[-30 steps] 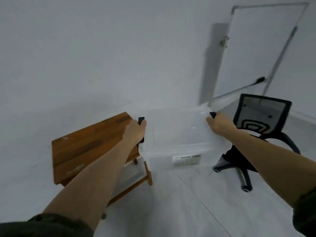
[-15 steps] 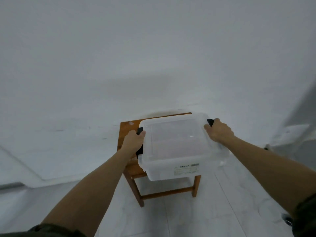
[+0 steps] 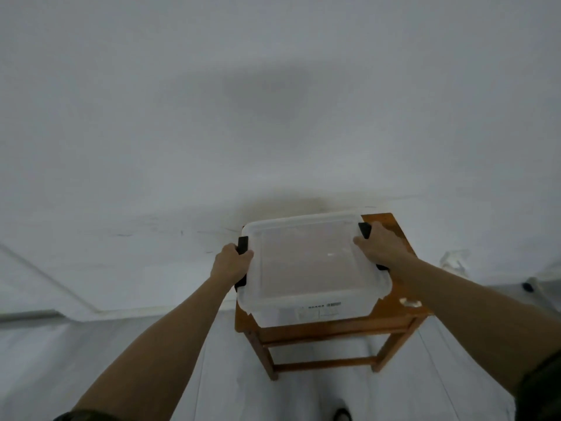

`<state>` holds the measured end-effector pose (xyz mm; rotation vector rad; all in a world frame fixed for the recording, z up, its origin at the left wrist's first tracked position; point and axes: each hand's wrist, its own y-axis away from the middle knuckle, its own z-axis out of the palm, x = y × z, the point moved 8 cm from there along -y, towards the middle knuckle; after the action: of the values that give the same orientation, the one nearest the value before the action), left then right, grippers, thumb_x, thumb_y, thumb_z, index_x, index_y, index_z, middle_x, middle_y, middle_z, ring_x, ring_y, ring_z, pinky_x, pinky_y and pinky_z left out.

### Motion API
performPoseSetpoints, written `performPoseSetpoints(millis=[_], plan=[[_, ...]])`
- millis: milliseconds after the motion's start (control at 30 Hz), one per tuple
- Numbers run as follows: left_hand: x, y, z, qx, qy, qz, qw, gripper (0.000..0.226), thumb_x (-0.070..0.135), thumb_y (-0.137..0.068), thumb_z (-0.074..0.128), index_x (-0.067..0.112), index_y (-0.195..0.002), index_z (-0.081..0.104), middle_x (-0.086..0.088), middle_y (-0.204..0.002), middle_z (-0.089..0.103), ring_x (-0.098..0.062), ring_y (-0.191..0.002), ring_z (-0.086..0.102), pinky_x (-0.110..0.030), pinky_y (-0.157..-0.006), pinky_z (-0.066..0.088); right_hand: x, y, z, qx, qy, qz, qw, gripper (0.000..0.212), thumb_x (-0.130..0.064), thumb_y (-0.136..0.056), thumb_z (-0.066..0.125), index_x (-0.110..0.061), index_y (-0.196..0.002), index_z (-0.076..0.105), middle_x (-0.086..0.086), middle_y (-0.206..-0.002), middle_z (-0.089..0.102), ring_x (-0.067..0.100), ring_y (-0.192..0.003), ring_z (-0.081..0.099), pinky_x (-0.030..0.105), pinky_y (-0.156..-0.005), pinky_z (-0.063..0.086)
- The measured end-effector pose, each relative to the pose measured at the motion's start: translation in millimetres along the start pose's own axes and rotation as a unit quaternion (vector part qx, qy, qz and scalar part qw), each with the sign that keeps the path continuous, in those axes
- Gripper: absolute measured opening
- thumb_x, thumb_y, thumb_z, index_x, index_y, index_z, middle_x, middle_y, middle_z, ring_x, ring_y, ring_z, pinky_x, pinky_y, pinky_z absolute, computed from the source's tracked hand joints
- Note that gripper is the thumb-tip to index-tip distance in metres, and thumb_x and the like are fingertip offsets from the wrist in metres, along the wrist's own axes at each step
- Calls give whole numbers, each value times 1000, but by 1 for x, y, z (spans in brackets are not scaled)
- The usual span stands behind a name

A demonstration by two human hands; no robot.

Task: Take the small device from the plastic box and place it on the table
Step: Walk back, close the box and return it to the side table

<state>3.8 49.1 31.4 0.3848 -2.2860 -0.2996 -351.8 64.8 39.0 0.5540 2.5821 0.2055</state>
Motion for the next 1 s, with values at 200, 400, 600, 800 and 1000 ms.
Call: performPoseSetpoints(millis=[200, 400, 600, 800, 1000], plan=[[-1, -57, 12, -2, 17, -39, 999, 47, 24, -91, 60, 3, -132, 46, -18, -121, 59, -35, -107, 59, -43, -91, 52, -15, -76, 31, -38, 14, 5, 999, 57, -46, -92, 55, -12, -135, 42, 6, -103, 61, 27, -87, 64, 43, -78, 58], [4, -116, 23, 5, 38, -70, 997, 52, 11, -90, 58, 6, -139, 41, -19, -126, 56, -30, -97, 55, -43, -89, 53, -32, -154, 59, -85, 7, -4, 996, 61, -42, -93, 54, -12, -143, 35, 7, -110, 61, 25, -88, 64, 42, -76, 59], [2, -161, 36, 4, 31, -90, 995, 53, 6, -90, 57, 5, -140, 40, -20, -124, 57, -30, -97, 55, -44, -87, 52, -43, -198, 77, -124, 5, -12, 992, 60, -35, -94, 54, -9, -144, 33, 9, -108, 60, 27, -89, 64, 43, -76, 59], [-4, -194, 46, 4, 26, -90, 996, 52, 5, -91, 55, 6, -141, 39, -20, -124, 58, -27, -91, 54, -38, -77, 50, -43, -222, 94, -126, 6, -16, 992, 58, -34, -95, 54, -11, -144, 33, 7, -101, 62, 23, -81, 65, 39, -68, 59], [-10, -212, 44, 23, -6, -51, 998, 49, 12, -95, 54, 6, -141, 41, -18, -122, 61, -29, -93, 60, -35, -75, 49, -51, -230, 104, -110, -27, -30, 993, 62, -36, -97, 55, -14, -150, 33, 10, -132, 60, 30, -110, 63, 42, -85, 56]])
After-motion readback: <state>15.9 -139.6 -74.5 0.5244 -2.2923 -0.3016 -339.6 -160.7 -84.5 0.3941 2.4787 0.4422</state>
